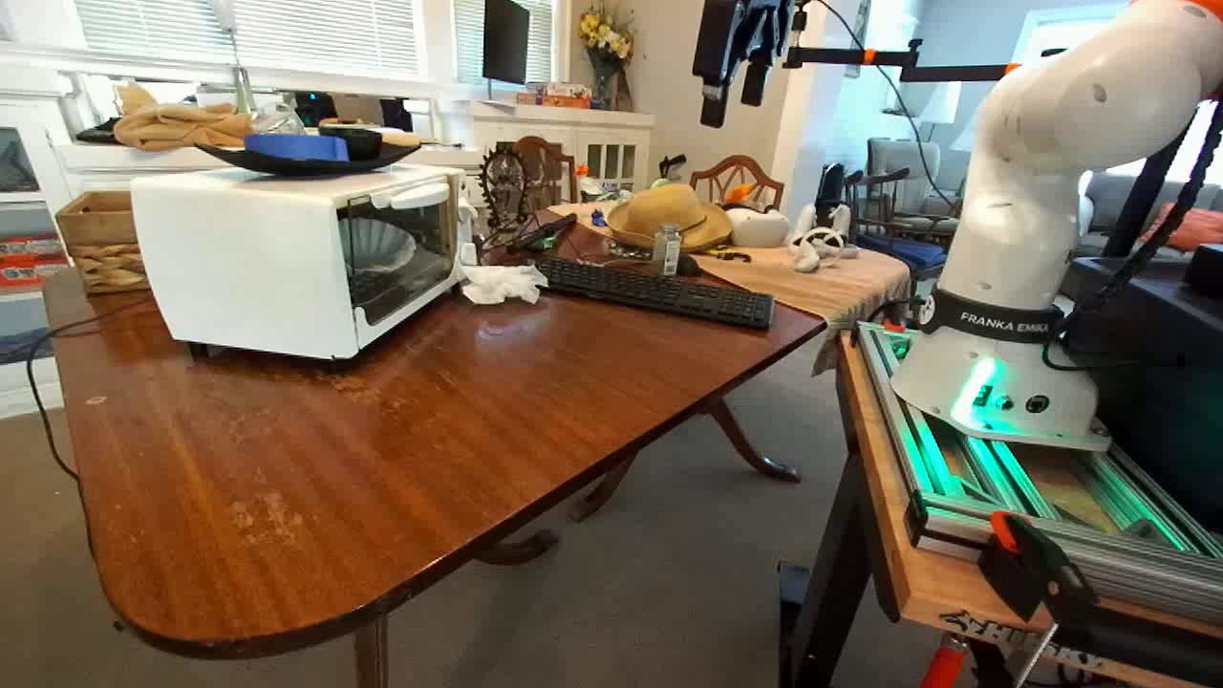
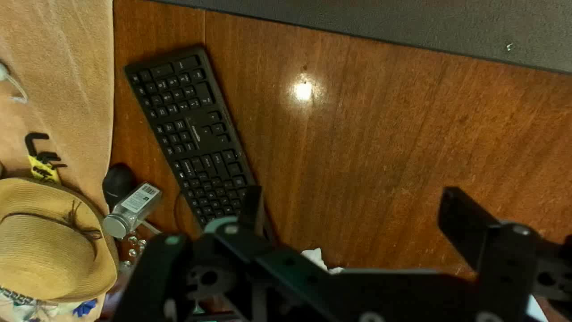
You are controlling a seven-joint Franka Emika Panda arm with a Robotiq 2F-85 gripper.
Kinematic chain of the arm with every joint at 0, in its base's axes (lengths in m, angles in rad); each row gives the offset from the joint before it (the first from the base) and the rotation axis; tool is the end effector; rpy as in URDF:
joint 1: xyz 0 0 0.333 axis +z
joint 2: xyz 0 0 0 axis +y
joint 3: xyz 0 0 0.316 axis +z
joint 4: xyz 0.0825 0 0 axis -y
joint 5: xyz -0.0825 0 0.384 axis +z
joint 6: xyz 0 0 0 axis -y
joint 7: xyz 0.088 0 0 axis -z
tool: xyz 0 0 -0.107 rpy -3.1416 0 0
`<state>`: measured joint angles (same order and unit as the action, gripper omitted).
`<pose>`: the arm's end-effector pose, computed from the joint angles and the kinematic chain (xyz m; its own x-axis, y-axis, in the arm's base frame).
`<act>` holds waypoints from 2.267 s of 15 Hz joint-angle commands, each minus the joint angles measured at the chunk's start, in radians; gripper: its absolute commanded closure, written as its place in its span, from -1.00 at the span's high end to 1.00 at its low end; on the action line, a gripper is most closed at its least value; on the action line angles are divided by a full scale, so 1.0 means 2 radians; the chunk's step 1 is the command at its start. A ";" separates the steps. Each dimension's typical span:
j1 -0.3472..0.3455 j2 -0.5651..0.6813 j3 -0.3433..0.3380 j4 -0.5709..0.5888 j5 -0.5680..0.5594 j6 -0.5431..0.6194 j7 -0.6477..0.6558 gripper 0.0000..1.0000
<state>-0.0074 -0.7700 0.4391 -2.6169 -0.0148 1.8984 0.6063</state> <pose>0.3027 0.1422 0.4674 0.9512 -0.2531 0.1765 -0.2925 -0.9219 0.2540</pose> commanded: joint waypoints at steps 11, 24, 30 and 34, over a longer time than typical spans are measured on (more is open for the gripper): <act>-0.036 0.034 -0.032 -0.043 -0.119 0.128 -0.006 1.00; -0.052 0.207 -0.226 -0.010 -0.126 0.325 -0.327 1.00; -0.038 0.264 -0.236 0.023 -0.106 0.324 -0.362 1.00; -0.036 0.339 -0.261 0.055 -0.121 0.425 -0.462 1.00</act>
<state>-0.0931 -0.2231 -0.0354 -2.5726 -0.2529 2.6212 -0.1701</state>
